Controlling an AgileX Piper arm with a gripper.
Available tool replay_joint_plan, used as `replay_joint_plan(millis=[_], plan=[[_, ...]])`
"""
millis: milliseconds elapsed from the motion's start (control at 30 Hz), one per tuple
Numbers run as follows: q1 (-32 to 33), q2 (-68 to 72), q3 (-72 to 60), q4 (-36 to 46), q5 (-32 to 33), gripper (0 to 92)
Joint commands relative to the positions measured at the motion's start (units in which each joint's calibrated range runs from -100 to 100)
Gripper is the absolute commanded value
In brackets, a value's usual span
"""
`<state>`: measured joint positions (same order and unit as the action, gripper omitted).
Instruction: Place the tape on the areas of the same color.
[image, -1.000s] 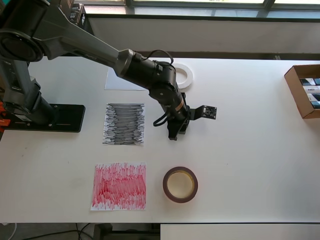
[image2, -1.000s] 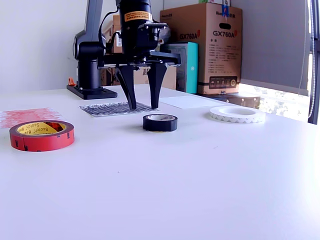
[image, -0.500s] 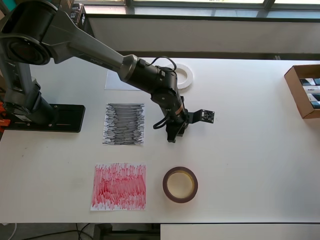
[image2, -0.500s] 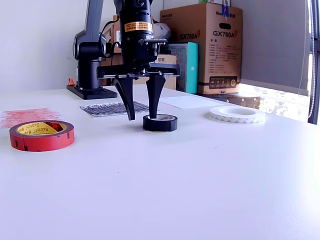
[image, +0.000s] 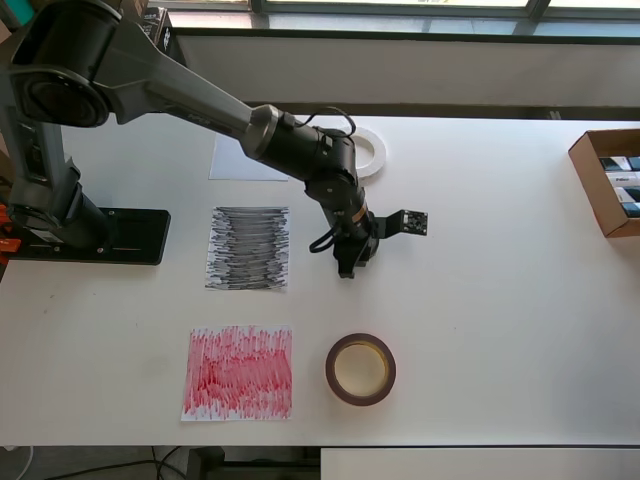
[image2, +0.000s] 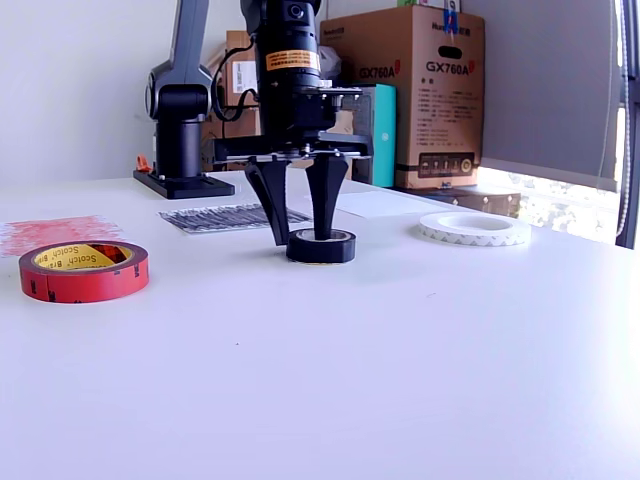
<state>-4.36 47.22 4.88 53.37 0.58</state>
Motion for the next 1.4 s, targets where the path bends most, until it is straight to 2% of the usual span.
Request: replay_joint_plan(millis=[0, 500, 600, 767, 867, 1233, 1367], plan=[[0.3, 0.0, 0.3, 0.2, 0.2, 45.3], [-0.8, 0.2, 0.3, 0.3, 0.3, 44.6], [-0.9, 0.2, 0.3, 0.3, 0.3, 34.9], [-1.0, 0.2, 0.3, 0.3, 0.3, 7.7], [-1.0, 0.2, 0.6, 0.3, 0.3, 0.7], [-2.2, -1.4, 0.5, 0.7, 0.3, 0.2], [-3.4, -8.0, 3.5, 2.2, 0.3, 0.2]])
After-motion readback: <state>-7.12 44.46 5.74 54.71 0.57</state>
